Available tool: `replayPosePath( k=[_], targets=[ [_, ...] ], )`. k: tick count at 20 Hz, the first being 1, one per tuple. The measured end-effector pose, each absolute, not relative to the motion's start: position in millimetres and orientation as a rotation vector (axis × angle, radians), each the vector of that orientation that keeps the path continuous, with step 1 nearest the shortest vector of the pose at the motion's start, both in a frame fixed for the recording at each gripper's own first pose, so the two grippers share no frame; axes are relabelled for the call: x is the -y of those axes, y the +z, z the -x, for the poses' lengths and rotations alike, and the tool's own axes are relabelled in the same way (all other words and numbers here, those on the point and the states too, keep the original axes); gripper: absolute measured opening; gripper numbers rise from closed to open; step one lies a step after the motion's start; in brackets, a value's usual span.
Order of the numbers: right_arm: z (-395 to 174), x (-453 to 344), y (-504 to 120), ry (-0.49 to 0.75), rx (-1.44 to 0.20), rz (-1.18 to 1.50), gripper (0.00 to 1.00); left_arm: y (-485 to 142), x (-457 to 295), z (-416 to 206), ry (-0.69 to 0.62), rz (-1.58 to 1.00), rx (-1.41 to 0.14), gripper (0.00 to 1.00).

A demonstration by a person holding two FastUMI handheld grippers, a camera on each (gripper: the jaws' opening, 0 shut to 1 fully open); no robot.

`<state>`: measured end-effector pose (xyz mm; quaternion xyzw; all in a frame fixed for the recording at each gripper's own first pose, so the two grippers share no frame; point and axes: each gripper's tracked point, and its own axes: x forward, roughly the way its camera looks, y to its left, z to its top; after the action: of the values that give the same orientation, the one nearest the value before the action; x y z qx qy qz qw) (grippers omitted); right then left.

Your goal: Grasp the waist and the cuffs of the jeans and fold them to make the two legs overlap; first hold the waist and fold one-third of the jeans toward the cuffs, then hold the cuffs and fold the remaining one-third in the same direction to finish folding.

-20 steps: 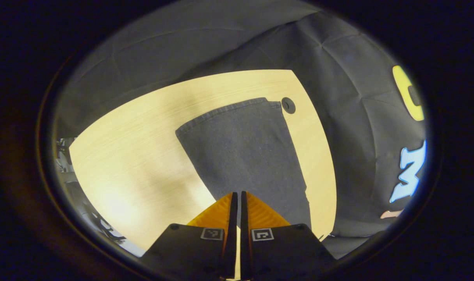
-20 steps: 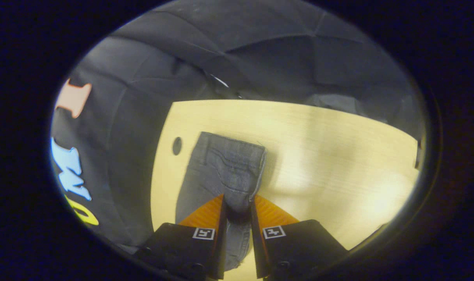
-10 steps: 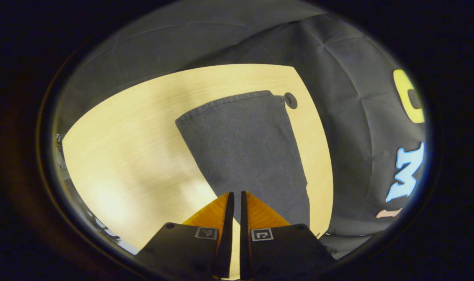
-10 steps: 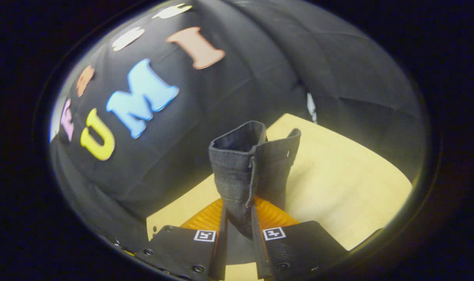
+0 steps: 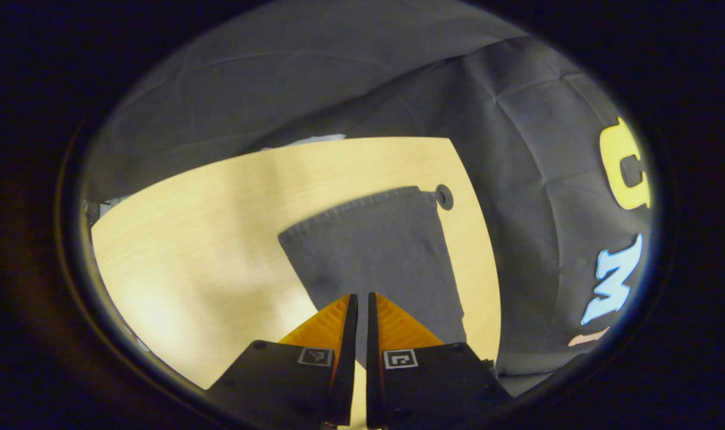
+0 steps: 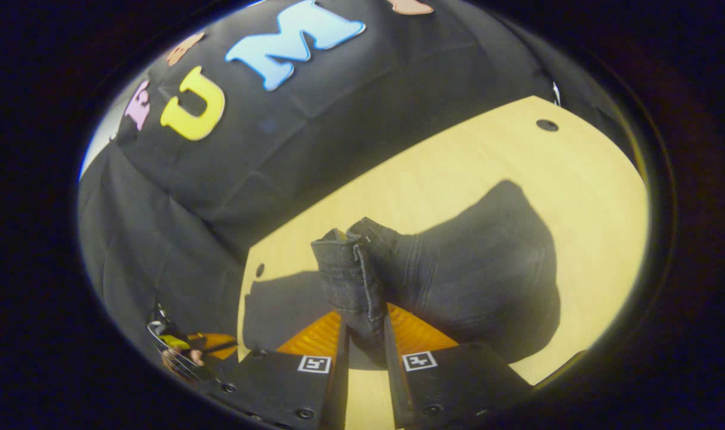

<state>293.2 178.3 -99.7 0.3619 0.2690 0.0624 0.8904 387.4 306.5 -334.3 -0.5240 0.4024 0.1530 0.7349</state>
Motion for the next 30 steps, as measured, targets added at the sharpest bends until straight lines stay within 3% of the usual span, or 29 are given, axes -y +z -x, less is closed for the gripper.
replayPosePath(
  k=[3, 4, 5, 6, 9, 10, 13, 14, 17, 18, 19, 22, 23, 24, 26, 28, 30],
  targets=[
    [-301, -194, -126, 0.118, -0.613, -0.757, 0.28, -341, -341, -403, 0.375, 1.161, -0.816, 0.17],
    [-298, -200, -137, 0.116, -0.661, -0.764, 0.35, -342, -349, -411, 0.371, 1.164, -0.796, 0.17],
    [-293, -202, -139, 0.13, -0.704, -0.777, 0.33, -341, -353, -419, 0.352, 1.161, -0.79, 0.17],
    [-297, -204, -146, 0.13, -0.716, -0.771, 0.45, -345, -353, -426, 0.333, 1.137, -0.798, 0.17],
    [-296, -207, -146, 0.129, -0.695, -0.749, 0.43, -367, -363, -442, 0.316, 0.983, -0.863, 0.13],
    [-296, -207, -146, 0.129, -0.696, -0.746, 0.51, -374, -364, -449, 0.306, 0.94, -0.88, 0.28],
    [-296, -206, -144, 0.131, -0.696, -0.743, 0.47, -392, -384, -451, 0.342, 0.699, -0.946, 0.85],
    [-296, -206, -144, 0.132, -0.695, -0.741, 0.47, -394, -388, -451, 0.334, 0.621, -0.955, 0.88],
    [-296, -207, -146, 0.133, -0.695, -0.734, 0.47, -410, -355, -443, 0.205, 0.503, -1.097, 0.88],
    [-296, -207, -146, 0.132, -0.694, -0.732, 0.47, -409, -351, -446, 0.153, 0.427, -1.084, 0.92],
    [-296, -207, -146, 0.13, -0.691, -0.728, 0.47, -407, -341, -443, 0.107, 0.372, -1.098, 0.87],
    [-296, -208, -148, 0.137, -0.681, -0.713, 0.47, -400, -311, -431, -0.038, 0.273, -1.112, 0.92],
    [-295, -209, -149, 0.14, -0.679, -0.708, 0.47, -395, -306, -429, -0.052, 0.26, -1.108, 0.96],
    [-296, -209, -149, 0.141, -0.676, -0.706, 0.43, -393, -309, -428, -0.037, 0.229, -1.12, 0.94],
    [-295, -209, -149, 0.142, -0.676, -0.704, 0.47, -387, -315, -439, -0.026, 0.23, -1.104, 0.88],
    [-296, -209, -148, 0.145, -0.672, -0.7, 0.47, -387, -317, -439, -0.012, 0.257, -1.078, 0.91],
    [-295, -209, -149, 0.147, -0.669, -0.694, 0.47, -388, -318, -441, -0.015, 0.276, -1.027, 0.84]
  ],
)
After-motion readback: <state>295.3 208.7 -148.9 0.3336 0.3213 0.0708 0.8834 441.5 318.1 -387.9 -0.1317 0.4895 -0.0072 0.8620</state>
